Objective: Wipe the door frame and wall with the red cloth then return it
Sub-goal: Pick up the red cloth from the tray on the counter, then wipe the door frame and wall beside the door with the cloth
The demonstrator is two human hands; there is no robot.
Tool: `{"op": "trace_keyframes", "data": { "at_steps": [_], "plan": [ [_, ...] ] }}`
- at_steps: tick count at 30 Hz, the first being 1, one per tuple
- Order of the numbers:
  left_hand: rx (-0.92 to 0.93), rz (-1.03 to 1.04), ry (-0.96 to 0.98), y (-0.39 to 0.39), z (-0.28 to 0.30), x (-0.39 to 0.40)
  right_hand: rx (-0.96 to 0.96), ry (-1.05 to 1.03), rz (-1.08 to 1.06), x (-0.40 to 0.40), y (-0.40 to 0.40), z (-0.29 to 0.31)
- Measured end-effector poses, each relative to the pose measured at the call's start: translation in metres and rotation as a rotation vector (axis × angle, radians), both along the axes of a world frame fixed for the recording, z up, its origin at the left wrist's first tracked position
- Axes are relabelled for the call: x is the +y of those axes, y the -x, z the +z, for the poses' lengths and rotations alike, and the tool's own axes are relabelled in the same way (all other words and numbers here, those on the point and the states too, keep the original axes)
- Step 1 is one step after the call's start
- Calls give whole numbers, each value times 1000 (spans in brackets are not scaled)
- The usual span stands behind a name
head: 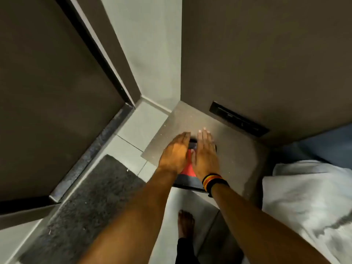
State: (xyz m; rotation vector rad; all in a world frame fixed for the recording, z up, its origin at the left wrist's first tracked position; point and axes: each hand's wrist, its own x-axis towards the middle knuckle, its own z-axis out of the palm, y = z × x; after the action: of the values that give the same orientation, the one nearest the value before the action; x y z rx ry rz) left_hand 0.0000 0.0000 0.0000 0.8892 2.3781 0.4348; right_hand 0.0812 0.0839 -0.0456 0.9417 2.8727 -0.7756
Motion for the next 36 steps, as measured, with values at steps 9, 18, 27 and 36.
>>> {"op": "trace_keyframes", "data": {
  "at_steps": [9, 18, 27, 36],
  "plan": [
    [-422, 727, 7, -23, -146, -6, -332, 336, -358, 2, -21, -132],
    [-458, 759, 16, -8, -168, 5, -178, 358, -482, 15, 3, -130],
    [-468, 897, -427, 68, -37, 1, 170, 329, -360, 23, 71, 7],
    [-184, 811, -806, 161, 222, -52, 616, 248, -133, -21, 168, 269]
  ]
}}
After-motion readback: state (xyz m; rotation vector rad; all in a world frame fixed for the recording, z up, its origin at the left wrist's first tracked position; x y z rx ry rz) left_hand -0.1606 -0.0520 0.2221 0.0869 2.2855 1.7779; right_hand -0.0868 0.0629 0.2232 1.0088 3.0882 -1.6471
